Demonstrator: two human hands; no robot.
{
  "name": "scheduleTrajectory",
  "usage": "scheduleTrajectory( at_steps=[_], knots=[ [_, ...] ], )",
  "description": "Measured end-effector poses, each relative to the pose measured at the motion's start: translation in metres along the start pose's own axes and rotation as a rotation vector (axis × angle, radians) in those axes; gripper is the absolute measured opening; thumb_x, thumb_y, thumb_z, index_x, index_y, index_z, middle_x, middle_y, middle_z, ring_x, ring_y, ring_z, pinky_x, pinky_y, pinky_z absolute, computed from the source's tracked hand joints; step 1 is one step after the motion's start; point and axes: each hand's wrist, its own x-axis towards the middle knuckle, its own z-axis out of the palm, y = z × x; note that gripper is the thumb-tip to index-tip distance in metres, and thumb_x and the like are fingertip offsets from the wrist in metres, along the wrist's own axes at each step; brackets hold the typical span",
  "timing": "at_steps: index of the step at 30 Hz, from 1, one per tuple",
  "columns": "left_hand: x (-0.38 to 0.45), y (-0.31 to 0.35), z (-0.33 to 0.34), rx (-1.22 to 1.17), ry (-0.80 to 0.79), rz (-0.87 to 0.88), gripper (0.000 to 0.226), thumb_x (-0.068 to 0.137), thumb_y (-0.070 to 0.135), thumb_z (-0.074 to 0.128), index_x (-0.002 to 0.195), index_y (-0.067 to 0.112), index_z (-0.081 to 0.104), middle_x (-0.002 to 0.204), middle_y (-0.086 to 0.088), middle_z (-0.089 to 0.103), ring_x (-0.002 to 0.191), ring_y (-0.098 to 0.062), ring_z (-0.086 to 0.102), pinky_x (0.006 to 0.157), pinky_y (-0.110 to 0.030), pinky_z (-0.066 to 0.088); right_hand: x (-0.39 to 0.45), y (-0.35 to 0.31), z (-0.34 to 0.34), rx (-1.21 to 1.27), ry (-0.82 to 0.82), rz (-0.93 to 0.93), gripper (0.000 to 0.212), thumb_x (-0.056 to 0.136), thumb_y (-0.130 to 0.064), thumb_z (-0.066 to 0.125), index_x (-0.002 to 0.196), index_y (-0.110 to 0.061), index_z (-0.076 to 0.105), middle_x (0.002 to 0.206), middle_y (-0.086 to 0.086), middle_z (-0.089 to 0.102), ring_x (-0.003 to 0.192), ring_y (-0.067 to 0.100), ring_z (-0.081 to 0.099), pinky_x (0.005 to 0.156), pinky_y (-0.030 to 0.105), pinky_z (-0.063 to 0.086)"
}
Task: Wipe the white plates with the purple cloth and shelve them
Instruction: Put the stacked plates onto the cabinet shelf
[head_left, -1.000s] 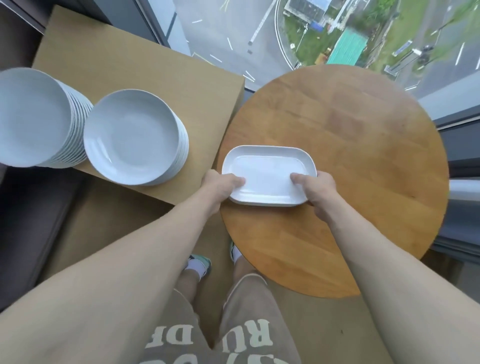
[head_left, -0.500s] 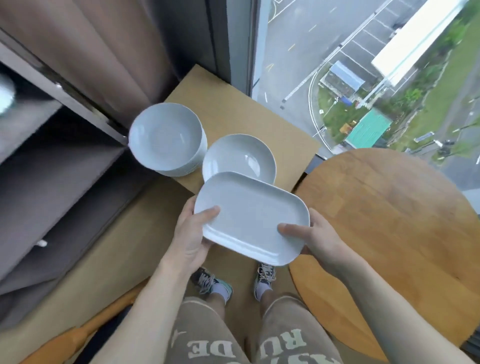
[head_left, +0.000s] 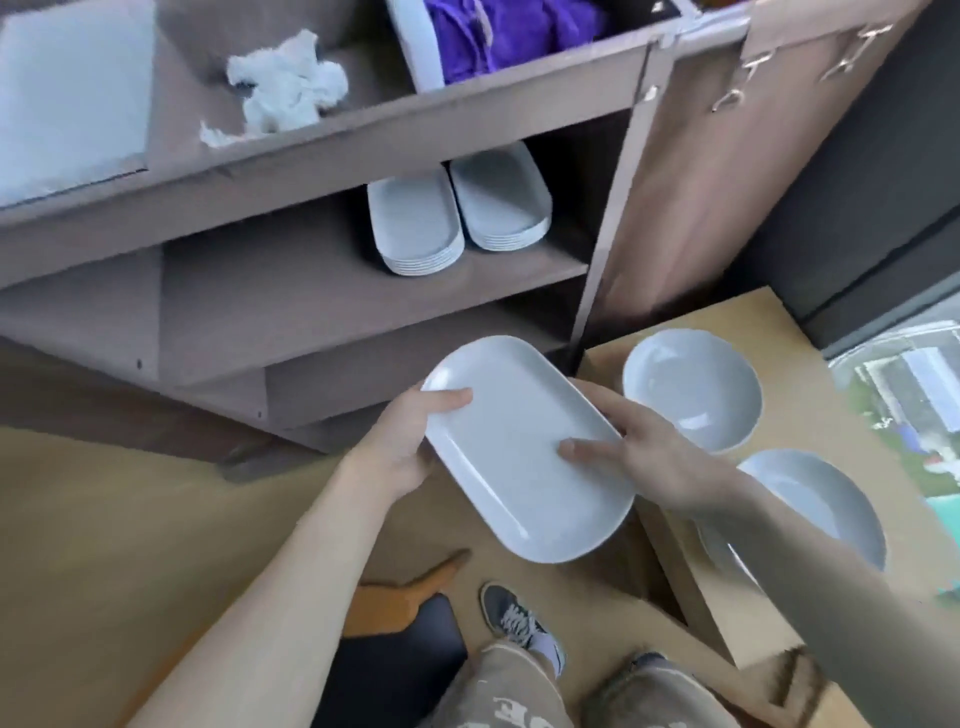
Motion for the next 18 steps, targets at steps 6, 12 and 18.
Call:
scheduleTrajectory(
  at_steps=[6, 12, 18],
  knots=[
    [-0.001, 0.005, -0.05, -0.283, 0.148, 0.024, 0.055, 0.079, 0.026, 0.081, 0.131, 0.013, 0.068, 0.124, -0.01, 0.075, 0.117, -0.034, 0.07, 0.107, -0.054, 0.051, 0.065, -0.009, 0.059, 0.125, 0.0, -0.066, 0.058, 0.092, -0.033, 0.076, 0.144, -0.04, 0.05, 0.129, -0.012, 0.067, 0.115, 0.014, 0.068, 0.091, 0.037, 0.061],
    [-0.007, -0.026, -0.061, -0.244, 0.198, 0.015, 0.062, 0.087, 0.029, 0.08, 0.141, 0.035, 0.051, 0.13, 0.001, 0.071, 0.113, -0.027, 0.072, 0.096, -0.056, 0.059, 0.136, -0.013, 0.087, 0.178, 0.096, -0.018, 0.06, 0.085, -0.032, 0.084, 0.137, -0.045, 0.056, 0.117, -0.011, 0.074, 0.105, 0.018, 0.073, 0.087, 0.044, 0.062],
    [0.031, -0.02, -0.059, -0.26, 0.461, 0.047, 0.035, 0.104, 0.022, 0.062, 0.137, 0.025, 0.055, 0.124, -0.005, 0.072, 0.099, -0.028, 0.077, 0.087, -0.042, 0.063, 0.205, -0.02, 0.099, 0.115, 0.098, 0.002, 0.067, 0.083, -0.038, 0.08, 0.143, -0.039, 0.05, 0.12, -0.02, 0.065, 0.113, 0.011, 0.066, 0.096, 0.041, 0.058]
  ],
)
